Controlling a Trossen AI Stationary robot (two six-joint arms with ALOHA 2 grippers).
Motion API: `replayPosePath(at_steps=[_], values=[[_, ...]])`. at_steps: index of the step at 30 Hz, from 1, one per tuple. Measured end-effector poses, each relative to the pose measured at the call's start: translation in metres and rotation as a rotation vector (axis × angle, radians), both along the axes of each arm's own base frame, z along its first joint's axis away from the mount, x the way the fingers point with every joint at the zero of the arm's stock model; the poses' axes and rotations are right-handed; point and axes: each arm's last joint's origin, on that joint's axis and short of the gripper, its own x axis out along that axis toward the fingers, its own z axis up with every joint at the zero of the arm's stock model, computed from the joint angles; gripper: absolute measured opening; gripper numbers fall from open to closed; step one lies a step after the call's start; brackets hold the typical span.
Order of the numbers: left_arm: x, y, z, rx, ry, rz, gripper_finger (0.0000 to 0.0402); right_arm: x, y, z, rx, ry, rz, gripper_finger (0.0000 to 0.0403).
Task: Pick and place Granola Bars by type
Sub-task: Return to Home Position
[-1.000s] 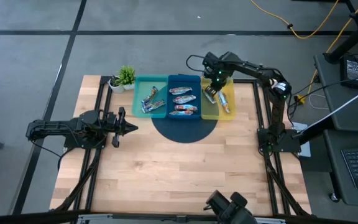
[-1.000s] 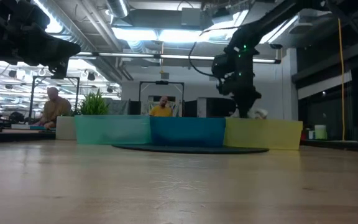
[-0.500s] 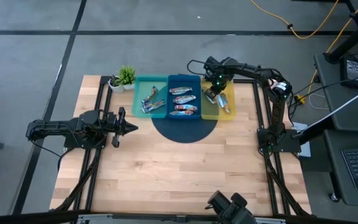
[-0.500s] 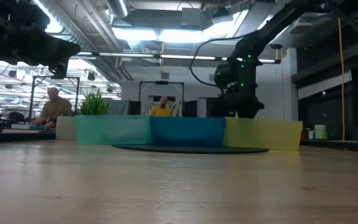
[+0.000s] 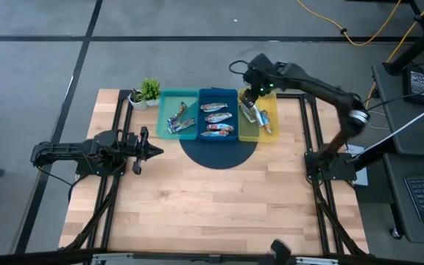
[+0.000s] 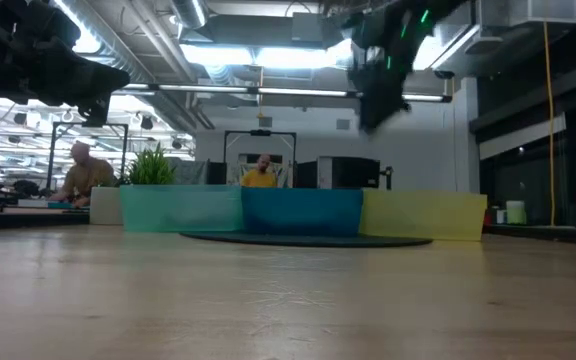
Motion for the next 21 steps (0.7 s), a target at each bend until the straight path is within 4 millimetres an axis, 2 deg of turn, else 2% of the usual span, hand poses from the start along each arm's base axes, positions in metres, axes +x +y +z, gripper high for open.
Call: replayPosePath(at_steps=[3,6,8,10,13,16,18,21], values=[[0.000,0.000,0.000,0.000,0.000,0.000,0.0008,0.003,0.036,0.049,-0.112,-0.237,0.116,0.0157],[0.000,0.000,0.000,0.000,0.000,0.000,0.0007,0.006,0.084,0.093,-0.195,-0.518,0.308,0.0115],[0.000,0.000,0.000,0.000,0.000,0.000,0.0006,0.008,0.117,0.113,-0.227,-0.687,0.481,0.0077],[0.000,0.000,0.000,0.000,0.000,0.000,0.0006,0.008,0.147,0.126,-0.241,-0.824,0.625,0.0031],[0.000,0.000,0.000,0.000,0.000,0.000,0.0008,0.007,0.187,0.129,-0.214,-0.956,0.783,0.0011],[0.000,0.000,0.000,0.000,0.000,0.000,0.0010,0.003,0.217,0.114,-0.163,-0.992,0.876,0.0007],[0.000,0.000,0.000,0.000,0.000,0.000,0.0010,-0.006,0.229,0.100,-0.149,-0.996,0.881,0.0005],[0.000,0.000,0.000,0.000,0.000,0.000,0.0009,-0.033,0.236,0.085,-0.158,-1.086,0.845,0.0008]])
